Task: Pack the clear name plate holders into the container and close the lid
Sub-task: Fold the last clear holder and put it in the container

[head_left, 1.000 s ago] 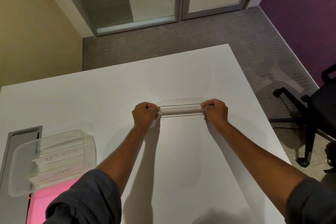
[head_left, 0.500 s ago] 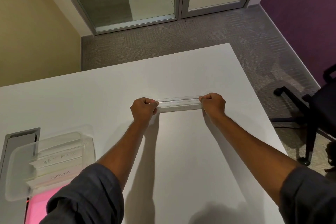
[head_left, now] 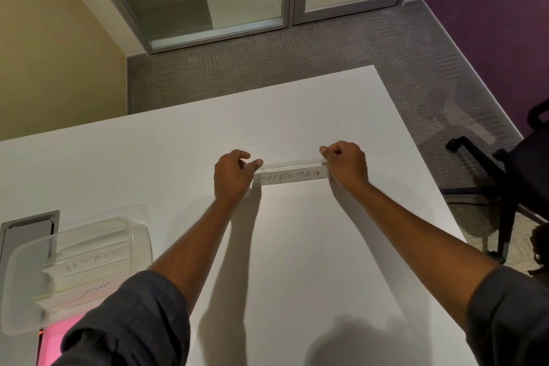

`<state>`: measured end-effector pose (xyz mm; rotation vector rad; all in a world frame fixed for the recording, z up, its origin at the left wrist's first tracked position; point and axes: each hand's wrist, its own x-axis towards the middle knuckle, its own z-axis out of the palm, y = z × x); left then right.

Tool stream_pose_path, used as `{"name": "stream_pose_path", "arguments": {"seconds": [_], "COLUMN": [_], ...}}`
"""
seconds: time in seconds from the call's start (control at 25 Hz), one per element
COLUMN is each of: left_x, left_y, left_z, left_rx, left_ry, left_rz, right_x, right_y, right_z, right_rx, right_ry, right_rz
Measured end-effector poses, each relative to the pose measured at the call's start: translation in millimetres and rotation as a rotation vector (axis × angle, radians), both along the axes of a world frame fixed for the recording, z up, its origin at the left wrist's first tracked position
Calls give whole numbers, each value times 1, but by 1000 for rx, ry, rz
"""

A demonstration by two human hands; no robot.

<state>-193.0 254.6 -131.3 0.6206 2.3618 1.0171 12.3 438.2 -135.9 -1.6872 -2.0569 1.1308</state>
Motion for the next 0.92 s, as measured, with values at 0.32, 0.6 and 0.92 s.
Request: {"name": "stream_pose_path", "arguments": {"seconds": [0.32,0.6,0.92], "left_x": [-5,-3,-3], "left_y": [-7,-11,-39], "left_z": [-14,-12,-1], "left_rx": [-266,-279,-301], "left_ry": [303,351,343], "left_rz": [-579,-577,-588], "right_x": [14,11,27], "right_y": [6,3,-13], "right_z": [-1,0,15], "right_rx": [102,206,164], "right_ry": [-328,-339,-258], "right_rz": [698,756,814]}}
